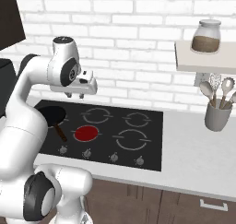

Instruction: Turn off the front center burner of the stove.

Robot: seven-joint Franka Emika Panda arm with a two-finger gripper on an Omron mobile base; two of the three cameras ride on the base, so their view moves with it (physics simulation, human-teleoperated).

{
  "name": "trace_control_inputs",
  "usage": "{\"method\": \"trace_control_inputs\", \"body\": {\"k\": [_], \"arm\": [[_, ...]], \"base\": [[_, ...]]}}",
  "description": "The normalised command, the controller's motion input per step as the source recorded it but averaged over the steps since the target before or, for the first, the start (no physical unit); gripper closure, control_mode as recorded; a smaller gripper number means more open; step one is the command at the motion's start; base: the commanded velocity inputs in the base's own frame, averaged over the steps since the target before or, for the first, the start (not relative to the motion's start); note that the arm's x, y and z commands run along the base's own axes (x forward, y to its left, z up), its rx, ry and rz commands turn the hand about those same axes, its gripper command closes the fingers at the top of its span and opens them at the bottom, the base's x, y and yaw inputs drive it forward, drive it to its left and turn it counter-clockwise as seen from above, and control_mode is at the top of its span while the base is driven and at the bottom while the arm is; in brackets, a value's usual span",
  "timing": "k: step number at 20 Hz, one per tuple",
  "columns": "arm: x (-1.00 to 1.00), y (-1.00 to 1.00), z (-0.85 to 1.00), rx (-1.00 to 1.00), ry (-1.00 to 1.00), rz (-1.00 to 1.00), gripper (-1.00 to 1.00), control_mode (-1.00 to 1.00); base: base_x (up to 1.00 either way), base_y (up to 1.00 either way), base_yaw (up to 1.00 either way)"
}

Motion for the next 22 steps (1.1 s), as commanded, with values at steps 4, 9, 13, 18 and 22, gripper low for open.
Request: {"method": "trace_control_inputs", "body": {"k": [4,9,13,18,22], "arm": [[-0.08,0.01,-0.27,-0.01,0.04,0.01,-1.00,-1.00],[-0.15,0.27,-0.57,-0.02,0.06,0.08,-1.00,-1.00],[-0.03,0.24,-0.41,-0.01,0.08,0.08,-1.00,-1.00],[0.00,0.00,0.00,0.00,0.03,0.01,-1.00,-1.00],[0.00,0.08,-0.16,0.00,0.04,0.05,-1.00,-1.00]], "base": [[0.00,0.00,0.00],[0.00,0.00,0.00],[0.00,0.00,0.00],[0.00,0.00,0.00],[0.00,0.00,0.00]]}}
